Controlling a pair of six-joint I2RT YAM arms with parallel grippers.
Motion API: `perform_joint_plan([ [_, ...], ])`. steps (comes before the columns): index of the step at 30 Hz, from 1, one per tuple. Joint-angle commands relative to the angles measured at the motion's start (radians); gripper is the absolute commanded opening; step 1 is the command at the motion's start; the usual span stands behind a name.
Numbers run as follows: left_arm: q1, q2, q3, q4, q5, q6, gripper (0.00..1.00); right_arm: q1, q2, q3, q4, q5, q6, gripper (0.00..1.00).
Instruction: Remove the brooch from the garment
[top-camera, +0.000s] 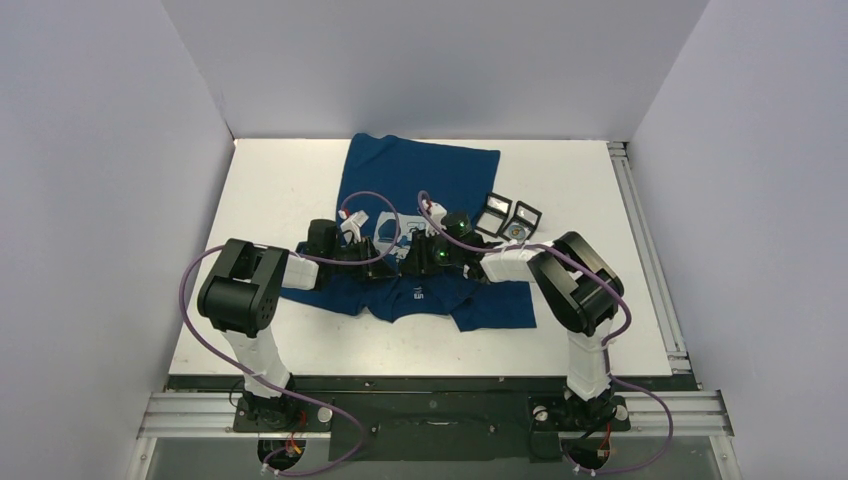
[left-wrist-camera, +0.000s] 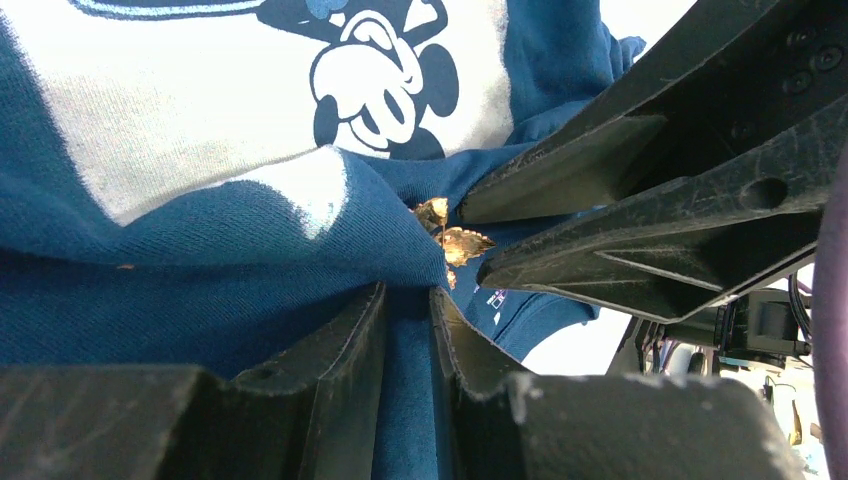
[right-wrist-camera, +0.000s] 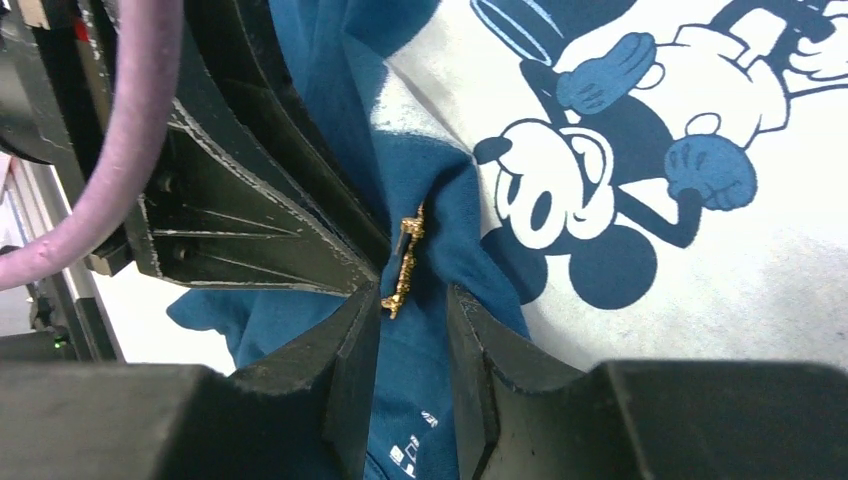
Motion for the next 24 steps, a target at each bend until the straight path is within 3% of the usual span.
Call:
perform_joint_plan([
  [1, 0.003, 0.005, 0.013, 0.04, -0.001, -0.001, 0.2, 0.0, 0.021, 0.045, 0.077, -0.047, 0.03, 0.26],
  [4, 0.003, 0.0, 0.013, 0.042, 0.002, -0.002, 0.2, 0.001, 0.028, 0.053, 0.07, -0.051, 0.029, 0.22],
  [9, 0.008, -0.007, 0.007, 0.045, 0.002, 0.002, 0.19, 0.002, 0.04, 0.062, 0.063, -0.05, 0.019, 0.0],
  [19, 0.095, -0.042, -0.021, 0.07, 0.054, 0.016, 0.24, 0.0, -0.014, -0.035, 0.237, -0.077, 0.027, 0.0],
  [24, 0.176, -0.131, -0.055, 0.133, 0.136, 0.049, 0.43, 0.001, -0.053, -0.081, 0.345, -0.086, 0.037, 0.0],
])
